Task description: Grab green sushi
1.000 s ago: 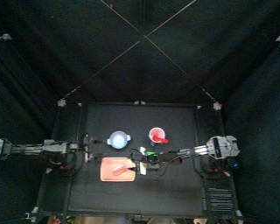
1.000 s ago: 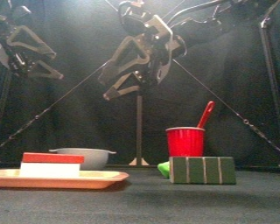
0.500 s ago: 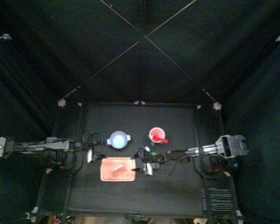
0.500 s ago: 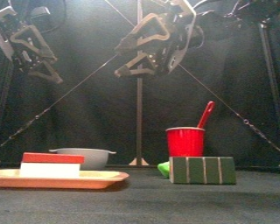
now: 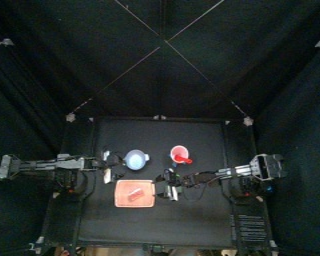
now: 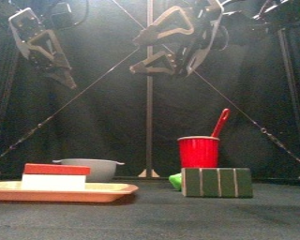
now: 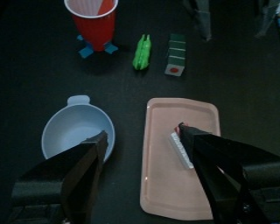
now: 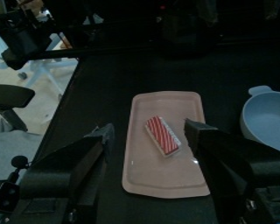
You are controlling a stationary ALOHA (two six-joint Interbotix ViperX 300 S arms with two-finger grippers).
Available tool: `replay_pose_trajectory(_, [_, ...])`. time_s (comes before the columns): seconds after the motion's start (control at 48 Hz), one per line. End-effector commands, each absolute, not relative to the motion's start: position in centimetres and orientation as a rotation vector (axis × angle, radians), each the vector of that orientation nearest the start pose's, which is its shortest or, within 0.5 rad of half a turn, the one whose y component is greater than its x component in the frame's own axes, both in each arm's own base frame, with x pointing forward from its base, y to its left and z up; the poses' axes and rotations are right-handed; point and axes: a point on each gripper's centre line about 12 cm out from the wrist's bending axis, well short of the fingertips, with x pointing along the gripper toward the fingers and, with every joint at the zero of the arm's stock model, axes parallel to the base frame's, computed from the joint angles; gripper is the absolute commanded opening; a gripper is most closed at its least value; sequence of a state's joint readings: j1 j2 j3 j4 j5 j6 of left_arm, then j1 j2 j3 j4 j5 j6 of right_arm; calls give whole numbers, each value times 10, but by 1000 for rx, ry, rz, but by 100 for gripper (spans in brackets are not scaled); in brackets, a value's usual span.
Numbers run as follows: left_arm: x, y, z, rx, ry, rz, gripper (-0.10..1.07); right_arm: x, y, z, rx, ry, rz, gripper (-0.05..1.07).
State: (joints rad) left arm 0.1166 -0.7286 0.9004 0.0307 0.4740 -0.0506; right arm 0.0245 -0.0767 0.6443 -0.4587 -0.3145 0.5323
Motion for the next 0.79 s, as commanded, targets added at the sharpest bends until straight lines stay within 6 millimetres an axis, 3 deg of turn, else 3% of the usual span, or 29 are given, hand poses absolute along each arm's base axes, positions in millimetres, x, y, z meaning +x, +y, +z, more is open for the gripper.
replay_pose_trajectory(0.0, [240, 33, 278, -37, 647, 155, 98, 396, 26, 253, 112, 244, 152, 96])
replay_pose_trajectory(0.292, [250, 36, 279, -3, 703, 259, 98, 387, 27, 256, 118, 237, 153, 96])
replay_pose_trajectory(0.583, [246, -12, 257, -44, 705, 249, 98, 370, 30, 259, 127, 215, 168, 96])
replay_pose_trajectory(0.771, [243, -30, 224, -59, 700, 286, 98, 363, 31, 259, 140, 196, 178, 96])
